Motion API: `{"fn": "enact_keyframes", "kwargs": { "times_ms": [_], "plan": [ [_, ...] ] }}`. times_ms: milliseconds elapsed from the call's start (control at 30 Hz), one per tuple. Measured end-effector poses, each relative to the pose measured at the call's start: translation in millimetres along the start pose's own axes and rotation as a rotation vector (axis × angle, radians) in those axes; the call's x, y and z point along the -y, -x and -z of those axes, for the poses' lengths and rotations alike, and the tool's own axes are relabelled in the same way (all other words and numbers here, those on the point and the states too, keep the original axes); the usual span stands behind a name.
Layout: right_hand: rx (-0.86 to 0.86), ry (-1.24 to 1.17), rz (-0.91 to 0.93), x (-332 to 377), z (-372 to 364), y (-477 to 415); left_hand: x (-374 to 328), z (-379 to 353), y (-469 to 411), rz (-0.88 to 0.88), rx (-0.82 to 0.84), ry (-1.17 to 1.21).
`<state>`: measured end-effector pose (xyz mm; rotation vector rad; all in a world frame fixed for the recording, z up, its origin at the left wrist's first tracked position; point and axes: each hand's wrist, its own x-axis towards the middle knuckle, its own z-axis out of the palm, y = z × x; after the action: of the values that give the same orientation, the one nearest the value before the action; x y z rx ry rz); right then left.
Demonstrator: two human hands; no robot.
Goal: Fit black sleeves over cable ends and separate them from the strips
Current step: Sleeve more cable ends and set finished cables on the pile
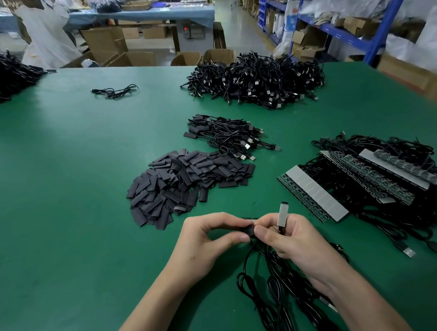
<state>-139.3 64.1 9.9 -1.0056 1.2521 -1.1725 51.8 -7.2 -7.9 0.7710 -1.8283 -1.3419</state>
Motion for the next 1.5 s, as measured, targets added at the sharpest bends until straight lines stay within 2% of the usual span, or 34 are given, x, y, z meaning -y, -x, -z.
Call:
{"fn": "enact_keyframes", "kwargs": {
  "times_ms": [367, 500, 700, 1233, 1500],
  "plan": [
    [0.003, 0.097, 0.012, 3.2, -1.4, 2.3, -0.4, -0.7, 1.3, -0.035, 0.004, -0.066],
    [-0.059, 0.122, 0.044, -0.4, -5.0, 1.4, -3.0, -1.3, 1.8, -0.13, -0.001, -0.17],
    [-0.062, 0.165, 0.054, -1.1, -5.8, 3.1, -6.8, 0.8, 2.0, -0.237, -0.018, -0.318],
    [-0.055, 0.231, 0.062, -2.9, -4.3, 2.9, -5.8, 2.9, 2.1, -0.249, -0.014, -0.425],
    [-0.042, 0.269, 0.076, -6.2, -4.0, 1.9, -7.7, 2.8, 2.9, -0.257, -0.073, -0.454]
  ]
}}
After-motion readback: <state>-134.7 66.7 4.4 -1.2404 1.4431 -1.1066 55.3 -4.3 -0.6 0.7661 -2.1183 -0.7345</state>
